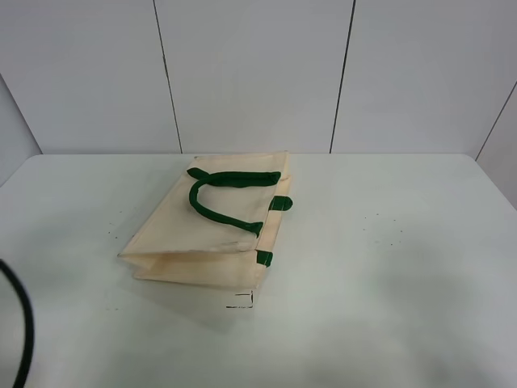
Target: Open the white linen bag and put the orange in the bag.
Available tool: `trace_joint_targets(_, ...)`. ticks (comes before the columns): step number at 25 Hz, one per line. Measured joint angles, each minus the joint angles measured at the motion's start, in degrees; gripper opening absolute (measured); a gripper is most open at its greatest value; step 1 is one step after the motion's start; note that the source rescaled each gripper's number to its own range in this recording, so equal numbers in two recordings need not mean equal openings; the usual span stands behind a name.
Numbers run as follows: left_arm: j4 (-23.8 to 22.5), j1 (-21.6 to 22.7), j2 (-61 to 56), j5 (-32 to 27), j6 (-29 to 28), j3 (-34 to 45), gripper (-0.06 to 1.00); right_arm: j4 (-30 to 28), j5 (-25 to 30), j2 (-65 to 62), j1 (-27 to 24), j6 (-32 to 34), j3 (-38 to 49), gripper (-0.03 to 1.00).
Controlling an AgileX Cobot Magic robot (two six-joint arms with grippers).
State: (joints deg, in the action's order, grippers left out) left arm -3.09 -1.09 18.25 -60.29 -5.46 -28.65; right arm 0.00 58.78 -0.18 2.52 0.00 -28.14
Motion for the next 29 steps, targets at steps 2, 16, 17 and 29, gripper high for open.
trace_joint_targets(2,1.27,0.0,-5.92,-0.05,1.47,0.23,0.87,0.0,0.0,0.0,0.0,0.0,0.0,1.0)
trace_joint_targets(16,1.83,0.0,-18.56,-0.33,2.43,0.38,0.87,0.0,0.0,0.0,0.0,0.0,0.0,1.0)
trace_joint_targets(17,1.83,0.0,-18.56,-0.33,2.43,0.38,0.87,0.0,0.0,0.0,0.0,0.0,0.0,1.0)
trace_joint_targets(29,1.83,0.0,-18.56,-0.33,2.44,0.38,0.87,0.0,0.0,0.0,0.0,0.0,0.0,1.0)
